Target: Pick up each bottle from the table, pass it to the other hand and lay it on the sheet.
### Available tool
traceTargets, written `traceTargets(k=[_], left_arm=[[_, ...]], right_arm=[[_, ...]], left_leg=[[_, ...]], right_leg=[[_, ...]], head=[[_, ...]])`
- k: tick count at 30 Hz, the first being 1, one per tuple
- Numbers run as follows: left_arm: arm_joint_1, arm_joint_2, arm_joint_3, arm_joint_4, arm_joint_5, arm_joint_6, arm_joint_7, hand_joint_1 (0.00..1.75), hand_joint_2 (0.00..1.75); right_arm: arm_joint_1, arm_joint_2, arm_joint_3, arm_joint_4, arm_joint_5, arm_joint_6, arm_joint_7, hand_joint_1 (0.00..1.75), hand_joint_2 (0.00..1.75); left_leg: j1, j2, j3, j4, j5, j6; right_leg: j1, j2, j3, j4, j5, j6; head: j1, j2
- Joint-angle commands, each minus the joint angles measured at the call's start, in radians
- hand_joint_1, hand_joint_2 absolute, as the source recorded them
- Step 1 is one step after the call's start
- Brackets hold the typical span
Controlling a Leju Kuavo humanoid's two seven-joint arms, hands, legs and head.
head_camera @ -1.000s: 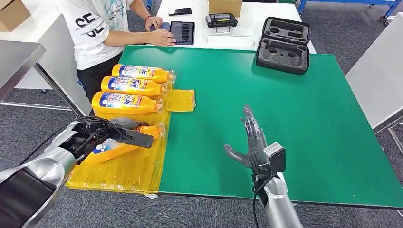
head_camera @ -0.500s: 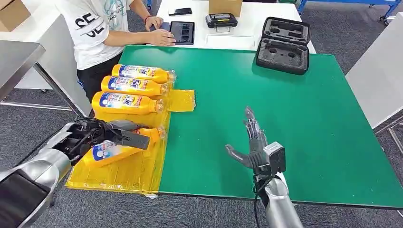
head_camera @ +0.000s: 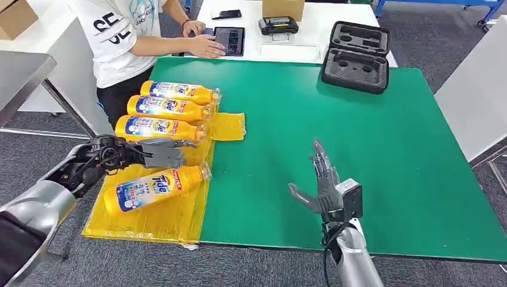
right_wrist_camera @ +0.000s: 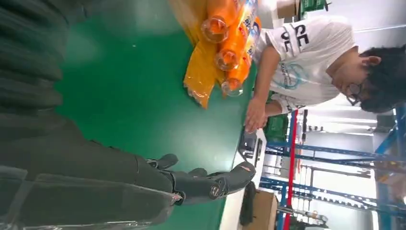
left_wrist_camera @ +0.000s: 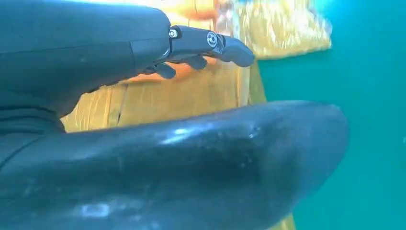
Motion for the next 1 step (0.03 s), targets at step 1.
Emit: traceTargets(k=[1], left_arm=[[0.044, -0.089, 0.086, 0.009, 0.080, 0.242, -0.060, 0.00, 0.00]], right_arm=[[0.056, -0.008, -0.027, -0.050, 0.010, 0.000, 0.014, 0.00, 1.75]], left_leg=[[0.001, -0.003, 0.006, -0.001, -0.002, -0.001]], right_leg=[[0.001, -0.003, 0.007, -0.002, -0.003, -0.002]], head=[[0.000, 0.000]])
